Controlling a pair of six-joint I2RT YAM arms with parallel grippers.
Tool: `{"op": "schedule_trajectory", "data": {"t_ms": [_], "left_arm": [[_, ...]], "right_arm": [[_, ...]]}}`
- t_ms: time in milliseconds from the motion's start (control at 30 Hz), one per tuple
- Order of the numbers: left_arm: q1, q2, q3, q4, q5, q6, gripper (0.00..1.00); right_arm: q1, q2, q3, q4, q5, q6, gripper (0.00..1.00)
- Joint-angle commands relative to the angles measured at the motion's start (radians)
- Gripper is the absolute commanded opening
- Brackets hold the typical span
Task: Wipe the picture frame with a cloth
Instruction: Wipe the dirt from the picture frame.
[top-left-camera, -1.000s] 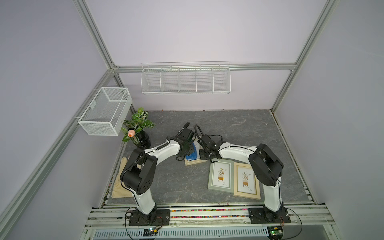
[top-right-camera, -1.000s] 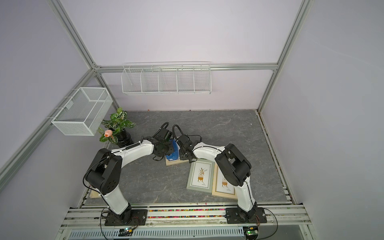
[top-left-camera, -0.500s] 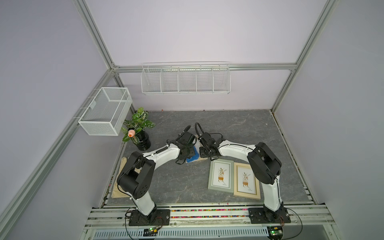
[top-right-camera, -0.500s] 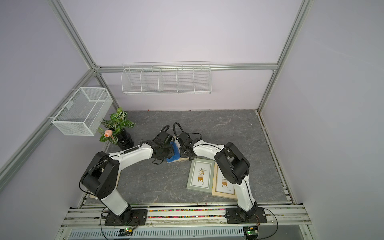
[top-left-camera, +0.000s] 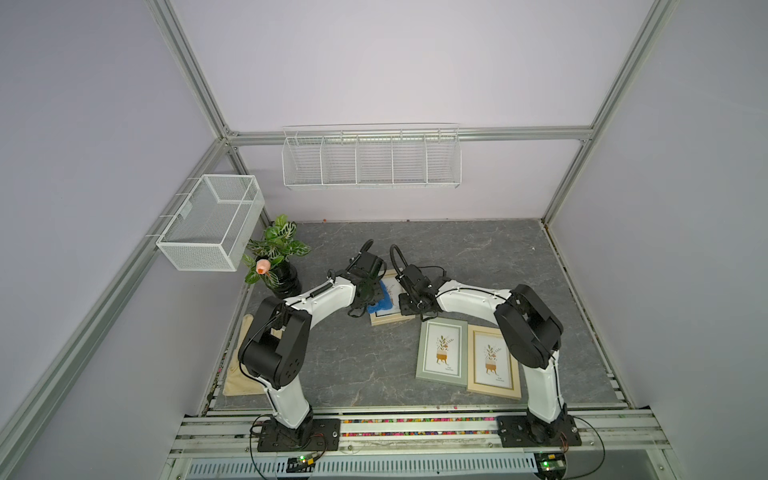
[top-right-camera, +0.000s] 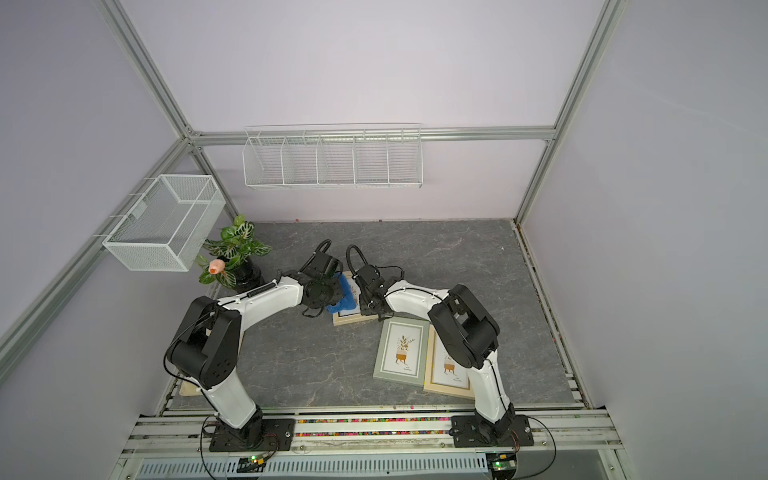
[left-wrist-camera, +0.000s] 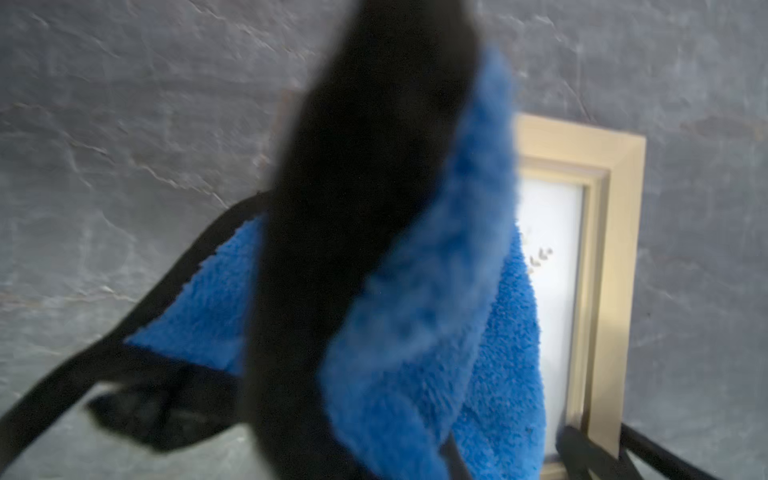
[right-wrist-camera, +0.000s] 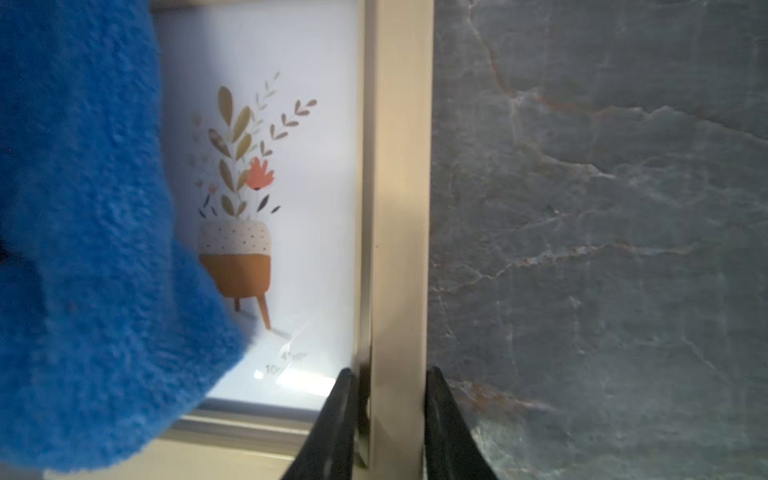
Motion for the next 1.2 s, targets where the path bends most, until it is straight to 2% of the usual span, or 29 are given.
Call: {"op": "schedule_trajectory", "data": {"t_ms": [0,200,300,400,533,700,767,833,900,1033,1167], "left_arm": [[-0.053,-0.075,-0.092,-0.016,0.011,-0.054,0.0],[-0.111,-0.131,-0.231,0.123,0.077,-0.18,0.0],[-0.116,-0.089,-0.243,0.255,0.136,-0.216,0.0],[-0.119,-0.04,-0.212,0.306,0.154,-0.233,0.0],[-0.106,-0.065,-0.196,0.233,0.08,-0.212,0.0],[-0.001,-0.179,-0.254,0.121,0.017,-0.144,0.0],[0.011,-0.212,-0.251,0.068,-0.033,-0.115,0.0],[0.011,-0.22,-0.255,0.072,-0.026,-0.11,0.0],[0.002,-0.2,-0.245,0.103,0.014,-0.114,0.0],[-0.066,-0.121,-0.17,0.132,0.02,-0.122,0.0],[-0.065,-0.037,-0.079,0.131,0.031,-0.11,0.0]], "right_arm": [[-0.021,0.058,-0.026,-0.093,0.042,0.008,0.07],[-0.022,0.066,-0.012,-0.089,0.027,0.011,0.07],[-0.017,0.066,-0.01,-0.086,0.022,0.014,0.07],[-0.015,0.064,-0.014,-0.087,0.023,0.018,0.07],[-0.016,0.056,-0.027,-0.093,0.035,0.017,0.07],[-0.019,0.052,-0.036,-0.082,0.035,0.015,0.07],[-0.019,0.055,-0.033,-0.08,0.032,0.016,0.07],[-0.018,0.057,-0.031,-0.078,0.029,0.016,0.07],[-0.018,0.06,-0.029,-0.078,0.028,0.016,0.07],[-0.016,0.056,-0.028,-0.082,0.032,0.016,0.07],[-0.011,0.049,-0.037,-0.078,0.028,0.016,0.07]]}}
